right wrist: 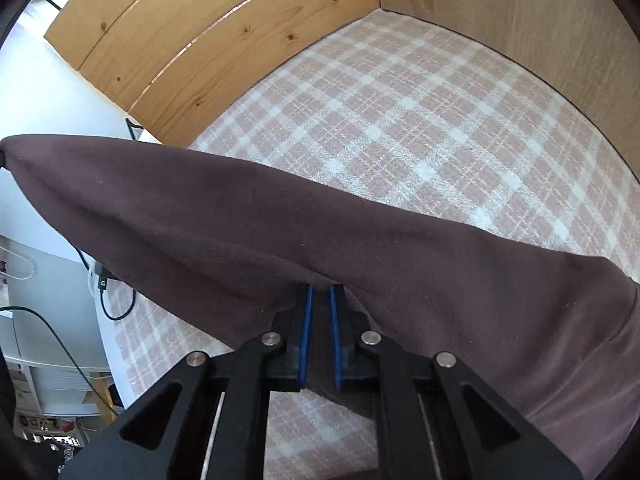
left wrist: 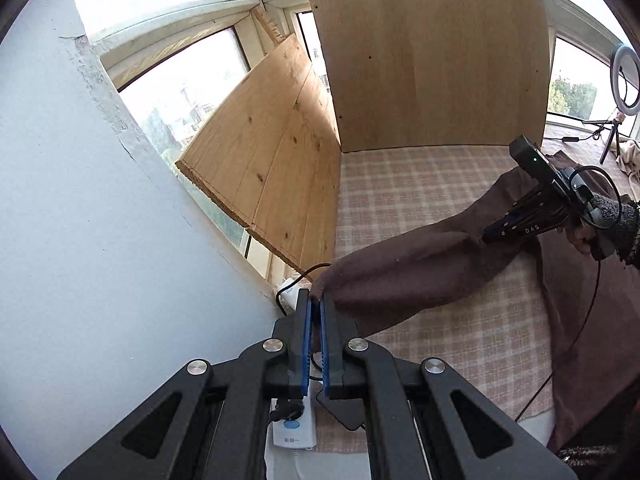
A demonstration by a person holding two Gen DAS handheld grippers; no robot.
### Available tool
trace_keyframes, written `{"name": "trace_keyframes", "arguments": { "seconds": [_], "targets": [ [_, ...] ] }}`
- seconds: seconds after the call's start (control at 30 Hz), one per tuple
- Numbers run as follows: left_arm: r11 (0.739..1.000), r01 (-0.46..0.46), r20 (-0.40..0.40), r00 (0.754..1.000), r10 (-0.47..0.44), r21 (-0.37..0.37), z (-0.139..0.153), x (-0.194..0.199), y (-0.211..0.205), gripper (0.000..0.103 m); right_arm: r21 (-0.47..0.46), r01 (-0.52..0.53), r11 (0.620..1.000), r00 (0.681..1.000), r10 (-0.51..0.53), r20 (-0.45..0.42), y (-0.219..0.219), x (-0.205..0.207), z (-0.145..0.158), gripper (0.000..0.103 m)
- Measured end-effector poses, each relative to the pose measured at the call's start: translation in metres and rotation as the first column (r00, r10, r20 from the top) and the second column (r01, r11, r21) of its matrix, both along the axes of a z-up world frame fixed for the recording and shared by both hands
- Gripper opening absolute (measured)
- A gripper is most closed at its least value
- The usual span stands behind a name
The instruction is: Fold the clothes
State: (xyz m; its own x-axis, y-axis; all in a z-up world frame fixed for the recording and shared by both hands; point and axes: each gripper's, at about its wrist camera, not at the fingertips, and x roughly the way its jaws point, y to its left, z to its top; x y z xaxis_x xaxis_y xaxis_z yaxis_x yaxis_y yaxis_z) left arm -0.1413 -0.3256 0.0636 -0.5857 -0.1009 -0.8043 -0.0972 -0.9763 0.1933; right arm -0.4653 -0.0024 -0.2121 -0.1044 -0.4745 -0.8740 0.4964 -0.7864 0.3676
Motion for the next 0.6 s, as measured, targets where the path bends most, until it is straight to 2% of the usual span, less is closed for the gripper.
{"name": "trace_keyframes", "arguments": {
  "seconds": [0.07,0.23,0.33,0.5,0.6],
  "targets": [
    [0.999,0.024,-0.016,1.0,-0.024,0.024,0.009,0.006,0.005,0.003,0.019,0.028,0.999,1.0,-0.028,-0.001,0.025,0.013,0.015,0.009],
    [0.995,0.101,-0.042,0.994,-0.1,0.018,0.028,0.022,0.039,0.003,0.097,0.135,0.986,0.99,-0.139,0.032,0.085,0.041,0.024,0.009],
    [0.989,0.147,-0.057,0.987,-0.147,-0.004,0.042,0.045,0.073,0.003,0.039,0.169,0.985,0.984,-0.171,0.055,0.119,0.07,0.044,0.009],
    [0.975,0.224,-0.071,0.972,-0.223,-0.005,0.045,0.099,0.136,0.003,-0.035,0.184,0.982,0.983,-0.184,-0.015,0.165,0.129,0.093,0.009],
    [0.958,0.285,-0.041,0.958,-0.284,0.031,0.033,0.135,0.186,0.003,-0.007,0.179,0.984,0.983,-0.179,-0.038,0.176,0.145,0.088,0.009]
  ]
}}
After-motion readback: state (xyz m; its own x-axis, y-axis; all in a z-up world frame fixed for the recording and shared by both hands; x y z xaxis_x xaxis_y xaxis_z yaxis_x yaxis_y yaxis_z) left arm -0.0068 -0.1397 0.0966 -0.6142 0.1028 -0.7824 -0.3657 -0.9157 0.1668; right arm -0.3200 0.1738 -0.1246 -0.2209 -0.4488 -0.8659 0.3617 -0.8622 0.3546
